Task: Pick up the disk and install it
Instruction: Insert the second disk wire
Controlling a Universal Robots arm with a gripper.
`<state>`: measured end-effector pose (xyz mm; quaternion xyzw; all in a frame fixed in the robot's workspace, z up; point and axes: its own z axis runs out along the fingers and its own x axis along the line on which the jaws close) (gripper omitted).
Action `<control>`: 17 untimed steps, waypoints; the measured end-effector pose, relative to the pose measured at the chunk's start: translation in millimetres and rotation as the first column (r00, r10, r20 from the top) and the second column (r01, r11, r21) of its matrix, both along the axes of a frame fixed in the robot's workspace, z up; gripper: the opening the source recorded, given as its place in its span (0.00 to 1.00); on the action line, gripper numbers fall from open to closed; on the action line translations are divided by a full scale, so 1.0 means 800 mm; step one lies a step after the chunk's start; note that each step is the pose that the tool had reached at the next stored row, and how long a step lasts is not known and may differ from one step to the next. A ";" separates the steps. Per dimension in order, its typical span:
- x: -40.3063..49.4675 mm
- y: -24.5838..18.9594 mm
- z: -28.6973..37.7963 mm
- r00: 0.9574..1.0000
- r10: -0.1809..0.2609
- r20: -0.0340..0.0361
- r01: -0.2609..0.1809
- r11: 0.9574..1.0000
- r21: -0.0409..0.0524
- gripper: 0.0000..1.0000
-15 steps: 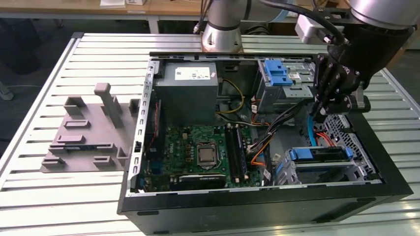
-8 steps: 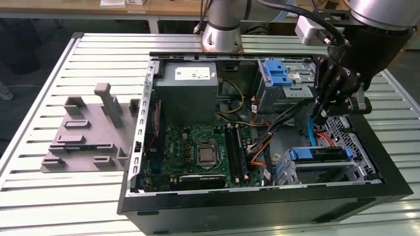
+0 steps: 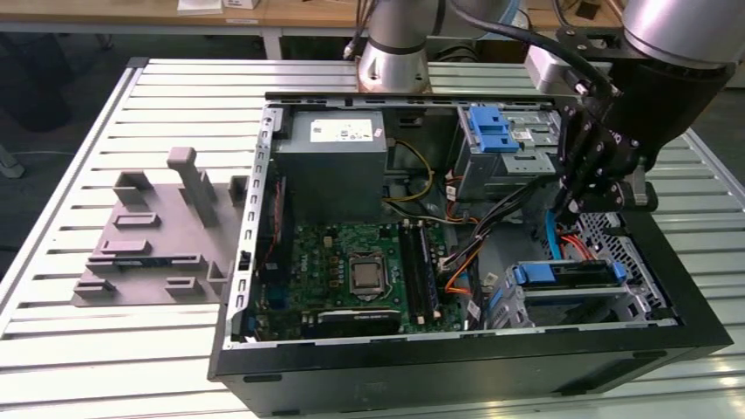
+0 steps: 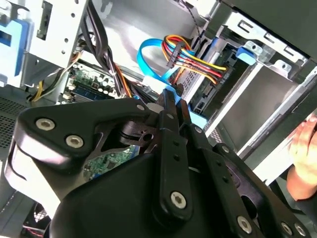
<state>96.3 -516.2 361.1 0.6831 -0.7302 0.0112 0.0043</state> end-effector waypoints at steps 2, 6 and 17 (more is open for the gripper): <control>0.000 -0.0024 -0.0009 1.000 0.001 0.004 -0.001 1.000 0.000 0.16; 0.000 -0.0048 -0.0026 1.000 0.002 0.009 -0.002 1.000 0.000 0.16; 0.000 -0.0138 -0.0104 1.000 0.002 0.009 -0.002 0.999 0.036 0.16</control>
